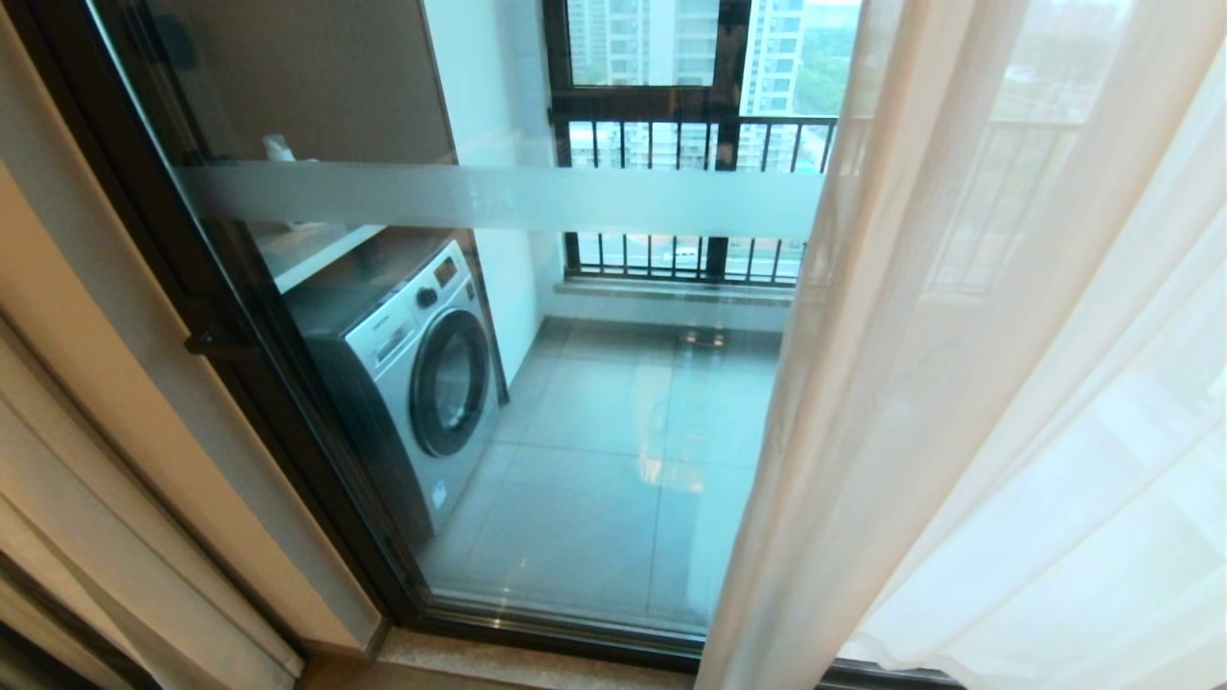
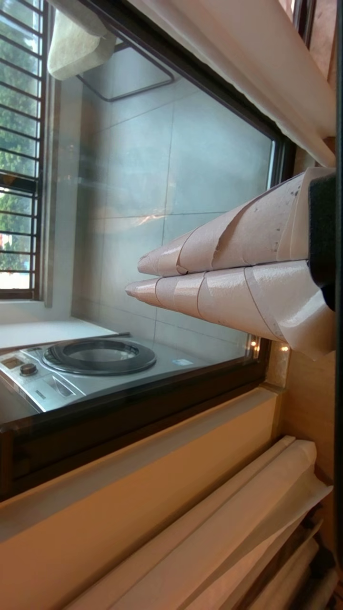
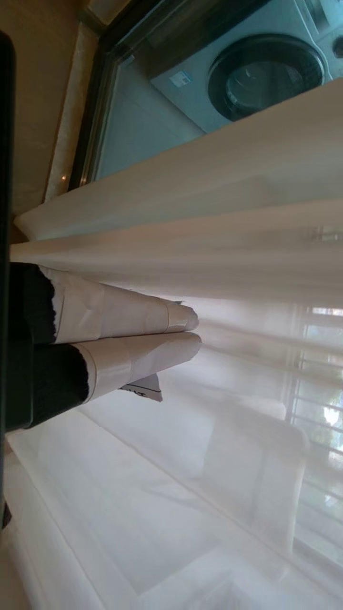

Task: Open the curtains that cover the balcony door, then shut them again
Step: Close the inner curtains on both sides

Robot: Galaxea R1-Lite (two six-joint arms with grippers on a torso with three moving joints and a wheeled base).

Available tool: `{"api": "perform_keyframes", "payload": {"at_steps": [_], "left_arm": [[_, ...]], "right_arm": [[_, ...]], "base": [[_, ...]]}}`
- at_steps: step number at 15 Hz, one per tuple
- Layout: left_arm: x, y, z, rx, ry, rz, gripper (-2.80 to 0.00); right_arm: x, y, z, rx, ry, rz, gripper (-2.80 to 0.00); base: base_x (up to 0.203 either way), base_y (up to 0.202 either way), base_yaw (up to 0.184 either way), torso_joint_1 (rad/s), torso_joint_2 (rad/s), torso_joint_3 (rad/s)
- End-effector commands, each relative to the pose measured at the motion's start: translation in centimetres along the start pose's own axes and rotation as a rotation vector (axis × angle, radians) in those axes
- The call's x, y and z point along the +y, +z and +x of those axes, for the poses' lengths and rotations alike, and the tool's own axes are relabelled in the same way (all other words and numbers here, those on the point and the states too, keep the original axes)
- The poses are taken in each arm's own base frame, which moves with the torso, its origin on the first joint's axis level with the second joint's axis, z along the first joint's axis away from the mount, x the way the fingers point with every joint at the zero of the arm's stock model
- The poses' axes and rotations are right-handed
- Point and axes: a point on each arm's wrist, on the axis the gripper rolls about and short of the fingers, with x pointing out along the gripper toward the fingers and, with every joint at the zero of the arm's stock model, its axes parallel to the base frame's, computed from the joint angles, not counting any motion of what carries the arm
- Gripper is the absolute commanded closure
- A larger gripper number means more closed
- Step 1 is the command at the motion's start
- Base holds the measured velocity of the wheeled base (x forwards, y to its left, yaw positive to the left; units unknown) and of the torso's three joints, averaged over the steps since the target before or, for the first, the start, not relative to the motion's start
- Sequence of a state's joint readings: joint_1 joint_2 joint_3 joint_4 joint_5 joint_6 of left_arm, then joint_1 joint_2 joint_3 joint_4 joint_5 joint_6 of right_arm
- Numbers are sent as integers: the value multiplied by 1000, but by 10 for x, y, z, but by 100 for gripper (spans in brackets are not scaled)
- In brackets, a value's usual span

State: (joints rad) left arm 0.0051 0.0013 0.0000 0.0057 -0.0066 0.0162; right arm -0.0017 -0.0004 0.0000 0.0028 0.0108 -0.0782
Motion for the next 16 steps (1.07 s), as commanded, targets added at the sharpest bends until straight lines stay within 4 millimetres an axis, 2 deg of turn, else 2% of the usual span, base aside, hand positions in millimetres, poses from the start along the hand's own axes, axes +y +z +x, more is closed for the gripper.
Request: {"api": "perform_keyframes", "payload": {"at_steps": [1, 16], "left_arm": [[0, 0, 0, -1, 0, -1, 0], [0, 0, 0, -1, -2, -2, 0]], "right_arm": [[0, 0, 0, 1, -9, 5, 0], [0, 0, 0, 1, -11, 20, 0]], "base": [[0, 0, 0, 0, 0, 0], [0, 0, 0, 0, 0, 0]]}}
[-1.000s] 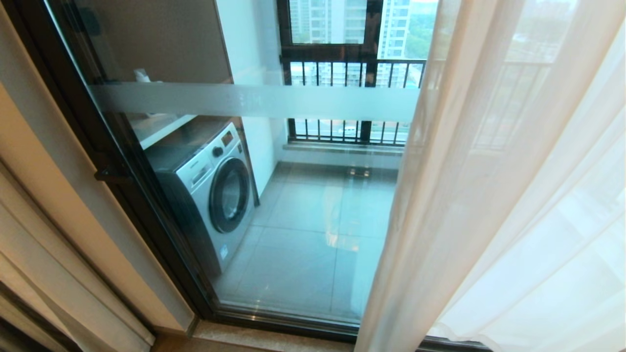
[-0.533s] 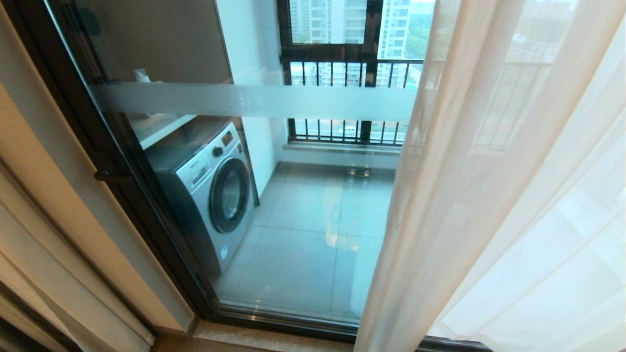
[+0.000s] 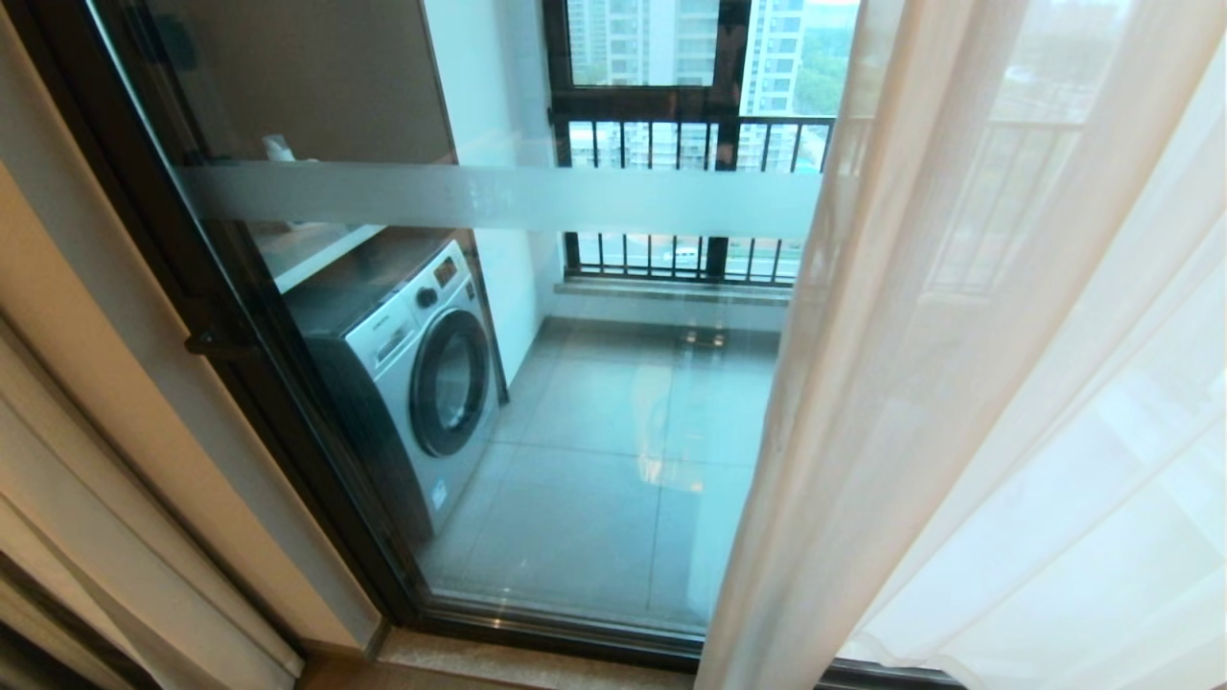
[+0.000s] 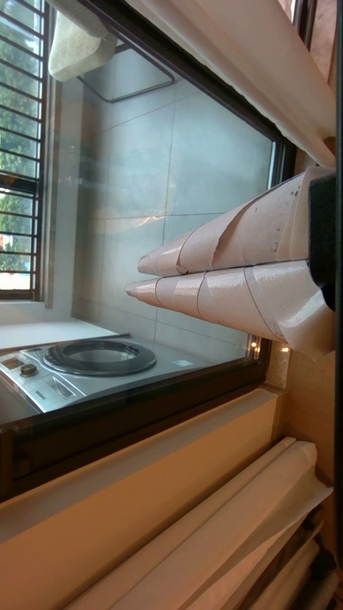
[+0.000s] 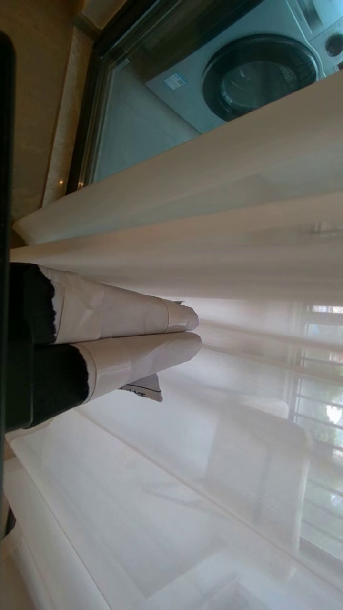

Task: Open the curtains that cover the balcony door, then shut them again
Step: Close the inner curtains on both sides

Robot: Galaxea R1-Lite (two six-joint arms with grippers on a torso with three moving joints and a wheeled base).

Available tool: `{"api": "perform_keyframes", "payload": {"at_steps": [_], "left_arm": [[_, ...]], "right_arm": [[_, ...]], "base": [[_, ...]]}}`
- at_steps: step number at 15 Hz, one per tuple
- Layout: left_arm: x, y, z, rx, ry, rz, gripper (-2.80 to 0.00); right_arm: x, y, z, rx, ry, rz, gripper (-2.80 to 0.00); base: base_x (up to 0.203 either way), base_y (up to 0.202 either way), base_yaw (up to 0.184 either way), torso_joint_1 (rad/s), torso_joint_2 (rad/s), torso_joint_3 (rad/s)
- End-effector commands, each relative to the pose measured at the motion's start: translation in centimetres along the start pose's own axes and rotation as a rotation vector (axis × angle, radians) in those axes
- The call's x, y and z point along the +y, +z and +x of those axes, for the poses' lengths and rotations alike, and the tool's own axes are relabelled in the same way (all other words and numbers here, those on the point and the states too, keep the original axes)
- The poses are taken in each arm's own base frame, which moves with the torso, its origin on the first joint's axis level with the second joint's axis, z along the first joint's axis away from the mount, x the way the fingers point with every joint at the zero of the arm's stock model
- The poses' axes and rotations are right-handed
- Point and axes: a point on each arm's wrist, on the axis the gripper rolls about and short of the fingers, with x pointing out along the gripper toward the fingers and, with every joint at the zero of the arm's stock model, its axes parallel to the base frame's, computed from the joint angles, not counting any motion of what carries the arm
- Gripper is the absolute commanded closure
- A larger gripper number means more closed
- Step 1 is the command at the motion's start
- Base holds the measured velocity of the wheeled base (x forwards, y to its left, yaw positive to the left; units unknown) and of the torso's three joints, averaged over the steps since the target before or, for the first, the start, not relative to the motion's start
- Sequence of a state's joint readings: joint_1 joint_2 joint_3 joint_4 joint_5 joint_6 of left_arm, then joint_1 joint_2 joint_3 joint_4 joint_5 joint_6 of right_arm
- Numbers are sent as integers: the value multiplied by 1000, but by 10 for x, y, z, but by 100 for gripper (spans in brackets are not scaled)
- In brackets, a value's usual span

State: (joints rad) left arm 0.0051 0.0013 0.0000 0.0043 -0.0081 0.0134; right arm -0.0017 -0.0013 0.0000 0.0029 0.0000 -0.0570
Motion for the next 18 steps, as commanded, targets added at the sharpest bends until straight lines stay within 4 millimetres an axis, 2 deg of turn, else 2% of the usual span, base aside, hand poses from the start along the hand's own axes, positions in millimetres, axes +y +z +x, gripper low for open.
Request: {"api": "perform_keyframes", "payload": {"at_steps": [1, 6, 18], "left_arm": [[0, 0, 0, 1, 0, 0, 0], [0, 0, 0, 1, 0, -1, 0], [0, 0, 0, 1, 0, -1, 0]], "right_arm": [[0, 0, 0, 1, 0, -1, 0], [0, 0, 0, 0, 0, 0, 0], [0, 0, 0, 0, -1, 16, 0]], "base": [[0, 0, 0, 0, 0, 0], [1, 35, 2, 2, 0, 0], [0, 182, 2, 2, 2, 2]]}}
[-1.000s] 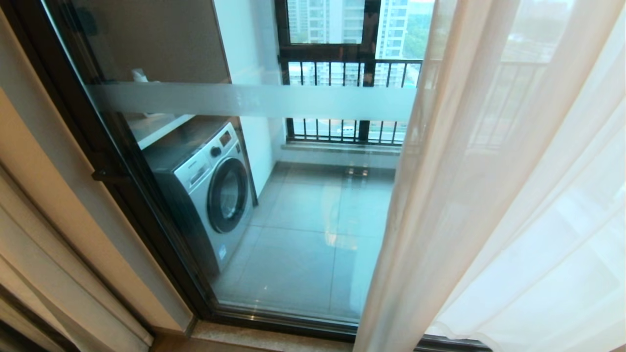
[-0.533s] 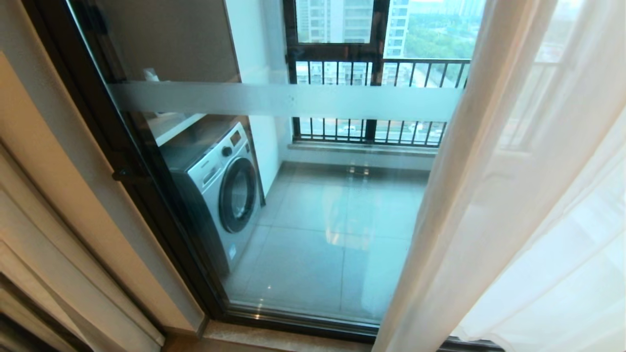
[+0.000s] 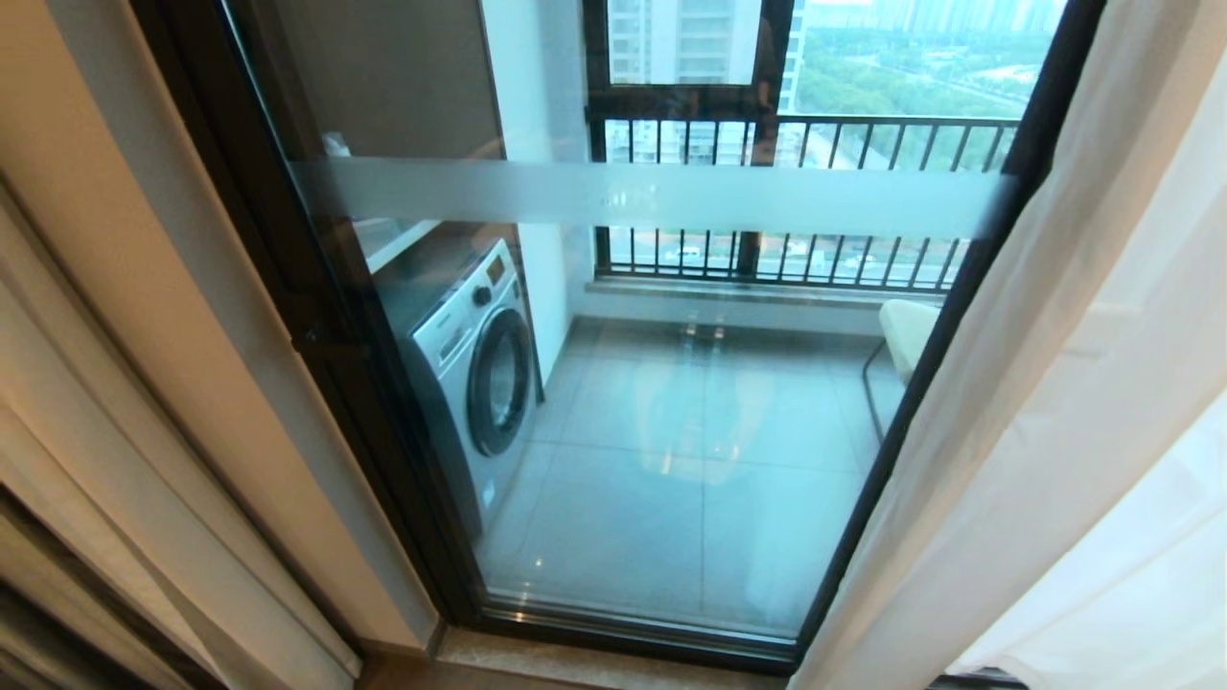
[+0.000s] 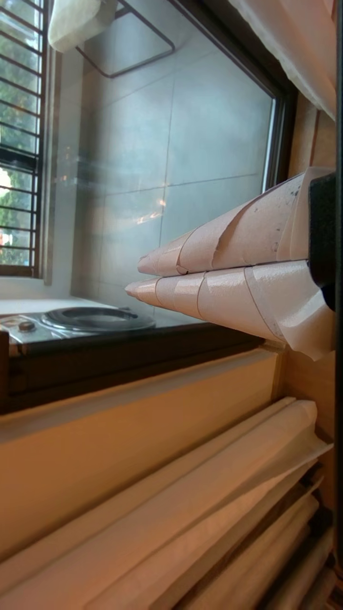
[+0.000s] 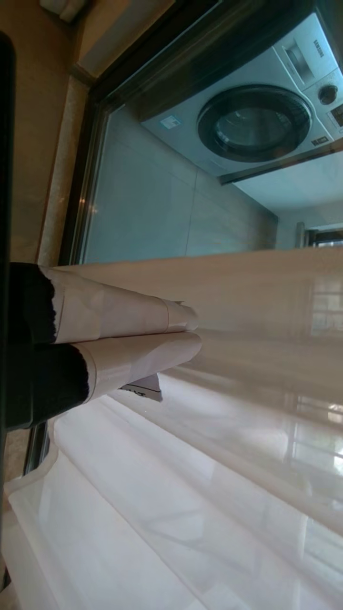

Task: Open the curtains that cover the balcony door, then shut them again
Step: Close the inner curtains on both sides

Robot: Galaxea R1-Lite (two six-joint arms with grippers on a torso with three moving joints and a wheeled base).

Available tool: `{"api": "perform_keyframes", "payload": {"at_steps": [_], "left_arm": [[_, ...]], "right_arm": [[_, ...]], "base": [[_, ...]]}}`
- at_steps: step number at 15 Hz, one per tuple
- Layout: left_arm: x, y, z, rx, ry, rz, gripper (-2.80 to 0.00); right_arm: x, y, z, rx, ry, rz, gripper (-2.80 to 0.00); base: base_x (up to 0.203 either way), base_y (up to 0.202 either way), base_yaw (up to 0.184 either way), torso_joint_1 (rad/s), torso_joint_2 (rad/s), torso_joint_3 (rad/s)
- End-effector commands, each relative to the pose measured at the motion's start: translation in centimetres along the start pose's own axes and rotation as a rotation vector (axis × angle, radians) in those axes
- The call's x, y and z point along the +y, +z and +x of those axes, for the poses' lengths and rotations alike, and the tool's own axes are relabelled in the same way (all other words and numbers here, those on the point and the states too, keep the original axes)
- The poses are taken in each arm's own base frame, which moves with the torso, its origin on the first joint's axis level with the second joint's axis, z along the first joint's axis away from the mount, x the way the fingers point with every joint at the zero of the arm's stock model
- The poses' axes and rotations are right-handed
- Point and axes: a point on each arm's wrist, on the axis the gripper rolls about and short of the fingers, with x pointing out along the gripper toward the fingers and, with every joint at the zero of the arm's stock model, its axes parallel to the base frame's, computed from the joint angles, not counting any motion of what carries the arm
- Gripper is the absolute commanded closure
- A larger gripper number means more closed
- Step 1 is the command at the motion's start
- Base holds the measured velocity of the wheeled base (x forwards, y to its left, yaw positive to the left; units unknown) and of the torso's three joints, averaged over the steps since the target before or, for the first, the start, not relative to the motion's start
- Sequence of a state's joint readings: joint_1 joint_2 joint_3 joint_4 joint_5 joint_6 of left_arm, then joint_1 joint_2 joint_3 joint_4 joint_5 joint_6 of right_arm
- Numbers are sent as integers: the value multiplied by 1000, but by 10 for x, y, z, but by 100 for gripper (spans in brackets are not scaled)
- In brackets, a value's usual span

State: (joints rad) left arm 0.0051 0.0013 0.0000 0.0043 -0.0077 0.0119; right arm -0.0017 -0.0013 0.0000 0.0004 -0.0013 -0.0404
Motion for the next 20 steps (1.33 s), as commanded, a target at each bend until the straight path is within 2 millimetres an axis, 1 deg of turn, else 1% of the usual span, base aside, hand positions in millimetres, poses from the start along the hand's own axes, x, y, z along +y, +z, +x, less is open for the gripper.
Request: {"api": "perform_keyframes", "payload": {"at_steps": [1, 17, 20], "left_arm": [[0, 0, 0, 1, 0, 0, 0], [0, 0, 0, 1, 1, 2, 0], [0, 0, 0, 1, 1, 2, 0]], "right_arm": [[0, 0, 0, 1, 0, -1, 0], [0, 0, 0, 2, 0, -10, 0], [0, 0, 0, 4, 2, -18, 0]], "base": [[0, 180, 5, -1, 5, 2], [0, 184, 1, 2, 2, 2], [0, 141, -4, 2, 4, 2]]}}
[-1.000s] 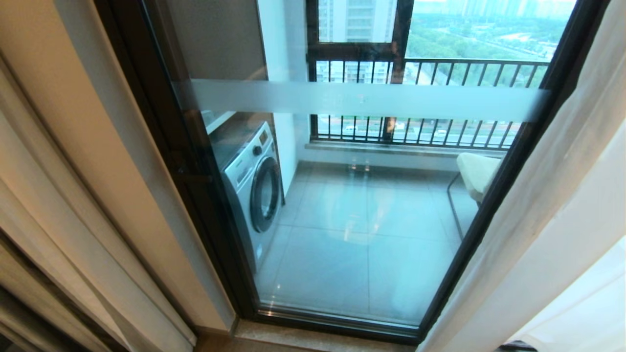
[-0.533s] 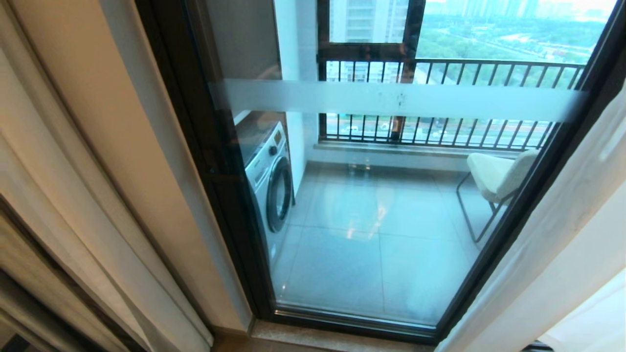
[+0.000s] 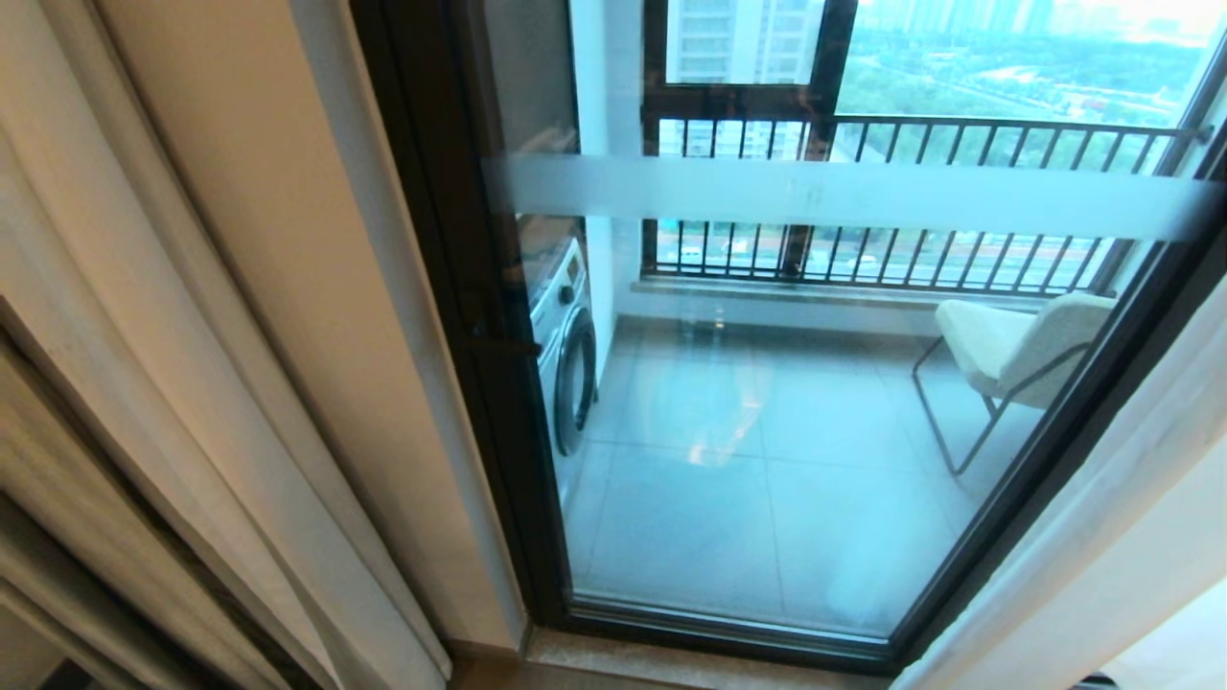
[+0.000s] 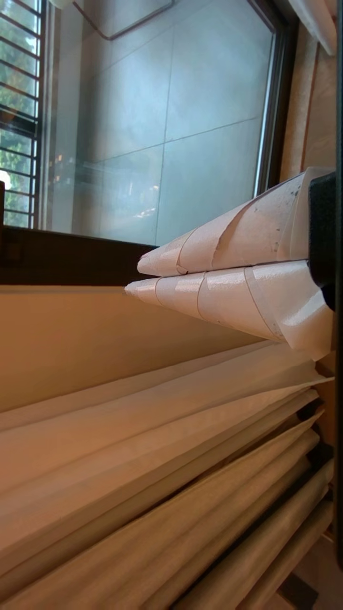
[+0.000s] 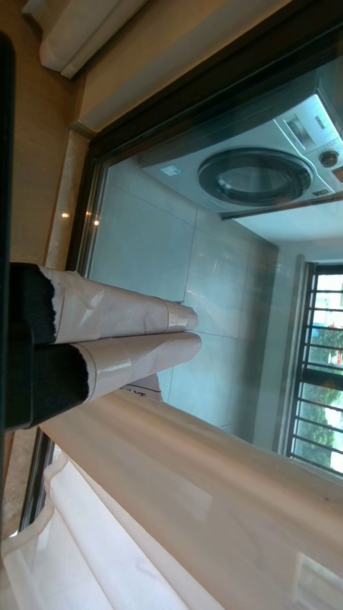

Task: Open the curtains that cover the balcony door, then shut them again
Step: Close the inner curtains on both sides

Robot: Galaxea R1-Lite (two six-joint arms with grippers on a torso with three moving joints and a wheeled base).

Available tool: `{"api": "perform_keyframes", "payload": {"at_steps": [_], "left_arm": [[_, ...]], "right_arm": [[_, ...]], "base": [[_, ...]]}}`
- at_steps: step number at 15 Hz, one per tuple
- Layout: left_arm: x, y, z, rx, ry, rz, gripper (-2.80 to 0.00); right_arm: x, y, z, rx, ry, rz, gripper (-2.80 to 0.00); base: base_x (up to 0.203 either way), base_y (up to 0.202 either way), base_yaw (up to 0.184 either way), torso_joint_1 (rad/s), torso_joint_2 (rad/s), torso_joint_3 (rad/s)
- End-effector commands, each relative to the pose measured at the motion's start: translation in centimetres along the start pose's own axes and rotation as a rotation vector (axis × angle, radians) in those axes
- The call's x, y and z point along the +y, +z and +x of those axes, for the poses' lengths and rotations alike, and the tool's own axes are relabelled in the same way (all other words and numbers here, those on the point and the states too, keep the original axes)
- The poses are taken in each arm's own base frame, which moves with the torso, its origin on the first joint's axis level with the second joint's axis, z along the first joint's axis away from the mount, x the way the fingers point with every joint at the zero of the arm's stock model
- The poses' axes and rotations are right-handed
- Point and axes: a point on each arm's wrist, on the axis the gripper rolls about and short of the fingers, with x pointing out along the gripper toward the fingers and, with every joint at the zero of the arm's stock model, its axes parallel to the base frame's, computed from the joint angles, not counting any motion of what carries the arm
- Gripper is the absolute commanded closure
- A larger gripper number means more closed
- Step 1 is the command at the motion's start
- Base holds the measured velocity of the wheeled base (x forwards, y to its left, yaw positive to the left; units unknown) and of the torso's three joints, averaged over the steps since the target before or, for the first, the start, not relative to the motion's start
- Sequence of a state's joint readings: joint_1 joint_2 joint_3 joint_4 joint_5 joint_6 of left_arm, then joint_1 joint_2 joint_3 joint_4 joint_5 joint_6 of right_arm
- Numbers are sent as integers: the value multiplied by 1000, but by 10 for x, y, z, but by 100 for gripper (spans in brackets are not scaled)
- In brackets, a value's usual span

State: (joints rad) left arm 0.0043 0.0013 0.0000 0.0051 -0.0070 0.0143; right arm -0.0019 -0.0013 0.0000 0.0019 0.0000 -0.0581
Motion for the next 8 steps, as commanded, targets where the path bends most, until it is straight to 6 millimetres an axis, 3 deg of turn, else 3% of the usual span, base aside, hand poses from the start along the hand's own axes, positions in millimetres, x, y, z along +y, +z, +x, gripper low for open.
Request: {"api": "perform_keyframes", "payload": {"at_steps": [1, 8], "left_arm": [[0, 0, 0, 0, 1, 1, 0], [0, 0, 0, 1, 3, 3, 0]], "right_arm": [[0, 0, 0, 2, 2, -12, 0], [0, 0, 0, 4, 2, -17, 0]], "base": [[0, 0, 0, 0, 0, 0], [0, 0, 0, 0, 0, 0]]}}
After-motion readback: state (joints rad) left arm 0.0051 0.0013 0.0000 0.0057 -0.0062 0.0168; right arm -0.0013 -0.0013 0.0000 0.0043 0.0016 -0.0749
